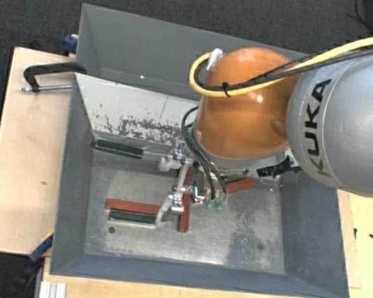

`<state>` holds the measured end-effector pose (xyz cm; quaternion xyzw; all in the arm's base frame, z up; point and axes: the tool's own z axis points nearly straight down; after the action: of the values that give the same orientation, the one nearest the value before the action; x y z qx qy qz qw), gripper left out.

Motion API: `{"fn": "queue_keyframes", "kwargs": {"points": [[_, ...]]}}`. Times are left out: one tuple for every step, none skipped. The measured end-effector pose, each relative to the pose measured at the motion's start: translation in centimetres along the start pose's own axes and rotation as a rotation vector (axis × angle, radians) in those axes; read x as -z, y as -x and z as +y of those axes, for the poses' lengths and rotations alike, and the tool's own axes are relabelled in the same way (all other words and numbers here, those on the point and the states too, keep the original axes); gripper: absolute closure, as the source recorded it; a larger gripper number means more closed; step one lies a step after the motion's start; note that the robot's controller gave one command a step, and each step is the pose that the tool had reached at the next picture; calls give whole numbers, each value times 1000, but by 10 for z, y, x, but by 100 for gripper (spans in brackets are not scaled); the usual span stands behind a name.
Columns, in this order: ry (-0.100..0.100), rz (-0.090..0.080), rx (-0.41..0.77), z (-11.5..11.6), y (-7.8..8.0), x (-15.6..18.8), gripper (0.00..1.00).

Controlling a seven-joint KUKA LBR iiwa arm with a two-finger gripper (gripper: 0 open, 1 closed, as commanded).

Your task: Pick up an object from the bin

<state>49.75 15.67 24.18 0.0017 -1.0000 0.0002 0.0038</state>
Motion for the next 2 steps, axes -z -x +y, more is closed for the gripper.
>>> {"fn": "queue_keyframes", "kwargs": {"points": [[2, -8, -3, -1, 2, 4, 0], [1, -12, 99, -53, 49, -55, 0]]}}
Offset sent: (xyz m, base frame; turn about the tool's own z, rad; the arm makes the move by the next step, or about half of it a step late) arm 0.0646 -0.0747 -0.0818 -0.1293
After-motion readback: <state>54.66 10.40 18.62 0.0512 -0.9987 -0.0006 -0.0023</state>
